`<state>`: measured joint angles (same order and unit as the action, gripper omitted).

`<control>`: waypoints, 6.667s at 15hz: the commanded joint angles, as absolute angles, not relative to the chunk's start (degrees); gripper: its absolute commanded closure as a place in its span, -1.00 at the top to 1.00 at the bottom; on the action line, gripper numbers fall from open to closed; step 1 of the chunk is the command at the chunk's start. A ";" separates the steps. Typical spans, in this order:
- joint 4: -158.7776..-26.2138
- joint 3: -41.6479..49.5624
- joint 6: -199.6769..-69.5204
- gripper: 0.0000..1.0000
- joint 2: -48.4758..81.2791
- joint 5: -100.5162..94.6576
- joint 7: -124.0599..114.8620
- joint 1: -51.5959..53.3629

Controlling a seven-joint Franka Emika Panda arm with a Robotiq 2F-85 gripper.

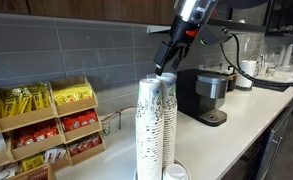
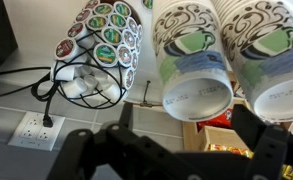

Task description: Unstack three coffee cups from the right stacked coffee cups

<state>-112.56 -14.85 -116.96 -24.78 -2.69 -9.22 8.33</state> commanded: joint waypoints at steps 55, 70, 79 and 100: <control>-114.62 -13.52 -116.43 1.00 -25.59 -0.76 -9.04 9.67; -114.46 -13.59 -115.95 -0.14 -25.31 0.20 -8.85 9.92; -113.14 -13.99 -114.85 -0.15 -25.79 -1.19 -8.68 9.71; -103.99 -14.58 -108.80 -0.15 -26.93 -2.12 -7.76 10.44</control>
